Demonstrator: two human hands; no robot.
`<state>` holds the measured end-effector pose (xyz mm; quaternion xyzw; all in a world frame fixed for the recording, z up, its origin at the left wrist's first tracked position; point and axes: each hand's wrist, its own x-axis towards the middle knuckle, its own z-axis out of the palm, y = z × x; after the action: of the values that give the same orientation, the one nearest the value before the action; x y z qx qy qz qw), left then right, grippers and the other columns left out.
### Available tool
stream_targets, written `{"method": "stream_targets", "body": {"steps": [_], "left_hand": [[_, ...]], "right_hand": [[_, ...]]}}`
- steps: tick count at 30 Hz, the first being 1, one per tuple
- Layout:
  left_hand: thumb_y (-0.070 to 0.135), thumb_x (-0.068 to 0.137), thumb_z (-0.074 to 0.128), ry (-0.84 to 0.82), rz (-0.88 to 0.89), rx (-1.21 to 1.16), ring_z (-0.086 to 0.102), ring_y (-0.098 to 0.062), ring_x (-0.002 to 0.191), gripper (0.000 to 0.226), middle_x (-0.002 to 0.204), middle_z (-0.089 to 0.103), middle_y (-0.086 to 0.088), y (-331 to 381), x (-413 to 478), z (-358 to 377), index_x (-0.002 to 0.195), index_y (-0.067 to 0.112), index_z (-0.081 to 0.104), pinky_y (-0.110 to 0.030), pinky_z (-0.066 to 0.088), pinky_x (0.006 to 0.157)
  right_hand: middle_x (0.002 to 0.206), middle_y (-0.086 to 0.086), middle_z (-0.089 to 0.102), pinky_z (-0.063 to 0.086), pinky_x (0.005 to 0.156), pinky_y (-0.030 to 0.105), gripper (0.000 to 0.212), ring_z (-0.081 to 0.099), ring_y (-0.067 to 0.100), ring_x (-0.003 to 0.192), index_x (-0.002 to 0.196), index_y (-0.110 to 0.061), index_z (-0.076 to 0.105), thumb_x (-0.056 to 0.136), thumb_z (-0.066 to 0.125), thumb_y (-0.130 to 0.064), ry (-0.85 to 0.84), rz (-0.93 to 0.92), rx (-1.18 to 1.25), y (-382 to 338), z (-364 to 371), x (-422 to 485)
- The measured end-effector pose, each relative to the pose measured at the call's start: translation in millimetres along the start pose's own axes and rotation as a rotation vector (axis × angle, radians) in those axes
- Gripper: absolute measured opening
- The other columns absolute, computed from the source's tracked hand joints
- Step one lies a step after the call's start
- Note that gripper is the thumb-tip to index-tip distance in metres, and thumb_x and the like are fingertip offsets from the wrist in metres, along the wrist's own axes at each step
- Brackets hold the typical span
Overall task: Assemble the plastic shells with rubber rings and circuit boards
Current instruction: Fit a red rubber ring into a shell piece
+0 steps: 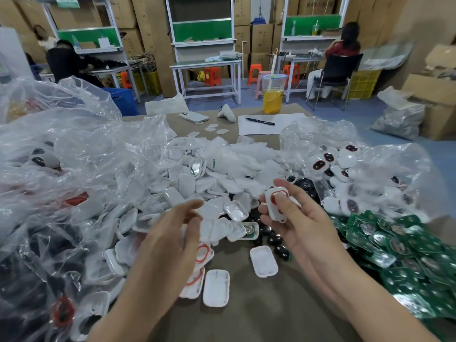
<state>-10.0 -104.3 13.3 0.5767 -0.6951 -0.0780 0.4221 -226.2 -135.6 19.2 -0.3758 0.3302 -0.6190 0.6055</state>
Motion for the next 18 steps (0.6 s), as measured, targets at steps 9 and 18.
{"method": "stream_targets", "body": {"steps": [9,18], "left_hand": [[0.020,0.101,0.055,0.070,0.107,0.107,0.063,-0.005,0.094,0.020,0.098,0.068,0.014,-15,-24,-16,0.115,0.022,0.068,-0.026,0.050,0.085],[0.026,0.103,0.053,-0.243,0.359,0.206,0.057,-0.011,0.103,0.021,0.107,0.066,0.011,39,4,16,0.120,0.026,0.066,-0.022,0.038,0.094]], "right_hand": [[0.082,0.006,0.075,0.058,0.063,0.023,0.035,0.073,0.016,0.074,0.109,-0.010,0.065,0.076,0.067,-0.021,0.085,-0.027,0.006,-9,-5,0],[0.080,0.002,0.073,0.061,0.069,0.024,0.014,0.071,0.013,0.070,0.104,-0.016,0.065,0.098,0.054,-0.010,0.211,-0.034,0.181,-26,-16,1]]}}
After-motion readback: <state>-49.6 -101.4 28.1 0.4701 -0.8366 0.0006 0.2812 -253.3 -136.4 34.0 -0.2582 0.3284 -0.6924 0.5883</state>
